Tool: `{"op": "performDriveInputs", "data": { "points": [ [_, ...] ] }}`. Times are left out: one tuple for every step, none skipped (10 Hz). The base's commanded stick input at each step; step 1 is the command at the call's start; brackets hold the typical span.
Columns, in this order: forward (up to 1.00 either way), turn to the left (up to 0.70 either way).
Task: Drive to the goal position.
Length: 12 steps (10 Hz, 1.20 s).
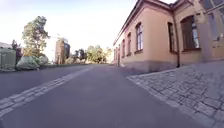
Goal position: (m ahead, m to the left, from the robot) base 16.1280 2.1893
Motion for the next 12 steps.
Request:
{"op": "performDriveInputs", "data": {
  "points": [
    [0.5,0.0],
    [0.5,0.0],
    [0.5,0.0],
    [0.5,0.0],
    [0.5,0.0],
    [0.5,0.0],
    [0.5,0.0],
    [0.5,0.0],
    [0.5,0.0],
    [0.5,0.0],
    [0.5,0.0],
    [0.5,0.0]
  ]
}}
